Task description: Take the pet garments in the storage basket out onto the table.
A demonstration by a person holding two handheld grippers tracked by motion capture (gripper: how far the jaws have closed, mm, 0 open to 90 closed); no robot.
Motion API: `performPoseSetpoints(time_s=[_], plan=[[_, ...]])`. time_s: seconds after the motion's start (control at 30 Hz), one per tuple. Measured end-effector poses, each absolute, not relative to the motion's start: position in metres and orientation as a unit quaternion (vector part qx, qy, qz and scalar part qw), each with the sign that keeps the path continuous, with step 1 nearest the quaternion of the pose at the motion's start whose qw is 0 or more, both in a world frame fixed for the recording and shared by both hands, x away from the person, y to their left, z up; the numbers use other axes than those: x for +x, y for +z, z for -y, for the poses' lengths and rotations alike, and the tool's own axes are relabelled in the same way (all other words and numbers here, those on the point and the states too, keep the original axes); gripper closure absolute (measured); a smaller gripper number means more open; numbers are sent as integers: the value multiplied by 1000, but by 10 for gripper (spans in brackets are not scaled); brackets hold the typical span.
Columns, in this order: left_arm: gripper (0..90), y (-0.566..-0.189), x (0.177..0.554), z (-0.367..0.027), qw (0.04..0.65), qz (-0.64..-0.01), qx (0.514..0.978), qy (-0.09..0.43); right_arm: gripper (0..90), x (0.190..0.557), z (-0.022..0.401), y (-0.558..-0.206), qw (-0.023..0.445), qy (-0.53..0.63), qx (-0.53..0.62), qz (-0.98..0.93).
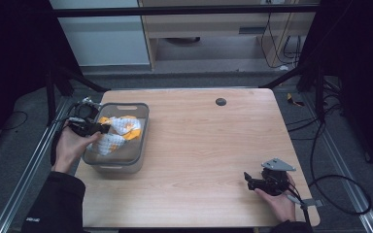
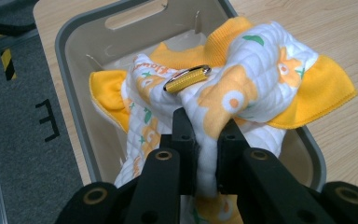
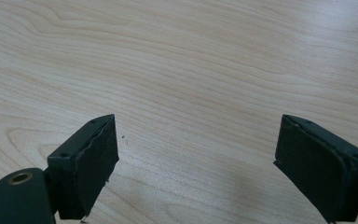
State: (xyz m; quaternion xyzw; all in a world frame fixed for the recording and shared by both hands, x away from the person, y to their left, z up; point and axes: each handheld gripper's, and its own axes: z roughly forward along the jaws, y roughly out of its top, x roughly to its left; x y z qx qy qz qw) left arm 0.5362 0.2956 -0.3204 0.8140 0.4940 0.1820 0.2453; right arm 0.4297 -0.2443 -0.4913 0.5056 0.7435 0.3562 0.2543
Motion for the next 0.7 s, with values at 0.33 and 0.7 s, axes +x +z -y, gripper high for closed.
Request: performPoseSetpoints(time_s=[0.33,0.7], plan=[[817,-308,530,-296,256,-486,814,189,130,430,244,-491,254,356,506,-744],[817,-294,519,-292,269,-466,820,196,130,429,244,-491,254,357,506,-743]])
